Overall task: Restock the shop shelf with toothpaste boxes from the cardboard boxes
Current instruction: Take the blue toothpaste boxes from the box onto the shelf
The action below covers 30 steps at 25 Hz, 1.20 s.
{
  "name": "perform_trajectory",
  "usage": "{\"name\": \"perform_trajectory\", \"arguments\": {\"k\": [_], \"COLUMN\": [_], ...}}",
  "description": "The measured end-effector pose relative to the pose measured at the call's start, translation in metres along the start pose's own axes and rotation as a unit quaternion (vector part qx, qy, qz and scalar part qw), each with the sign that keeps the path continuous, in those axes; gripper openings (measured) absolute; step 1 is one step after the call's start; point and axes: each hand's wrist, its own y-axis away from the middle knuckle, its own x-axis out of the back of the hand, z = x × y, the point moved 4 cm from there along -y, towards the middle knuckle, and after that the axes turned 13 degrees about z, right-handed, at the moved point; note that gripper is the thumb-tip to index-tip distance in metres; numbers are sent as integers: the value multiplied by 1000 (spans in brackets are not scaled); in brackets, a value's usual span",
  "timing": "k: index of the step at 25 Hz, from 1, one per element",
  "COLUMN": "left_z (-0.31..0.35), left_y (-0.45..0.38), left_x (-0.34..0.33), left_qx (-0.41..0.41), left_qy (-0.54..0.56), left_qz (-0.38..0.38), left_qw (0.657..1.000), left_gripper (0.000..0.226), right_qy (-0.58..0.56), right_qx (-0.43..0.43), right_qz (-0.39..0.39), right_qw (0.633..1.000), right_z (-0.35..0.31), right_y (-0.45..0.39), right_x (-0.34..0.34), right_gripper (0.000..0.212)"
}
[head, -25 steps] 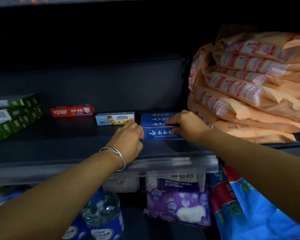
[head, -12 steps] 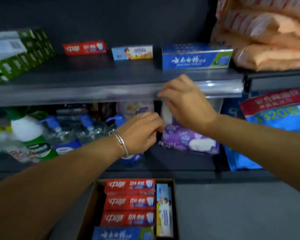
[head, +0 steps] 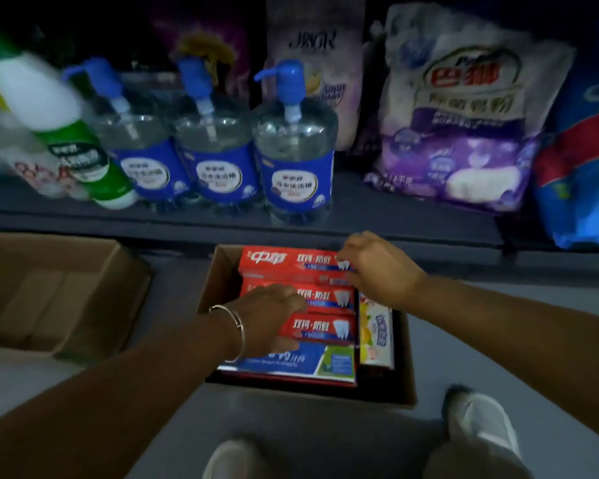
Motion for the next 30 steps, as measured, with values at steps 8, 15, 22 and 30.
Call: {"name": "perform_trajectory", "arguments": {"k": [8, 15, 22, 30], "left_z": [-5, 8, 32, 80], "left_y": [-22, -51, -84, -123], "left_x": [-4, 3, 21, -2], "left_qx": [12, -56, -121, -264], "left_qy": [58, 53, 7, -128], "left_qz": [96, 127, 99, 20], "left_qw": [994, 989, 988, 956], "left_gripper": [35, 38, 44, 35], "right_qy": [-95, -95, -120, -99], "right_qx": [-1, 78, 79, 50], "right_qz": [-48, -145, -95, -74], "right_qw": [994, 982, 985, 991], "right_z": [-33, -74, -53, 25], "right_y": [25, 60, 73, 112], "right_x": [-16, -36, -4, 29], "right_gripper": [32, 61, 59, 56]}}
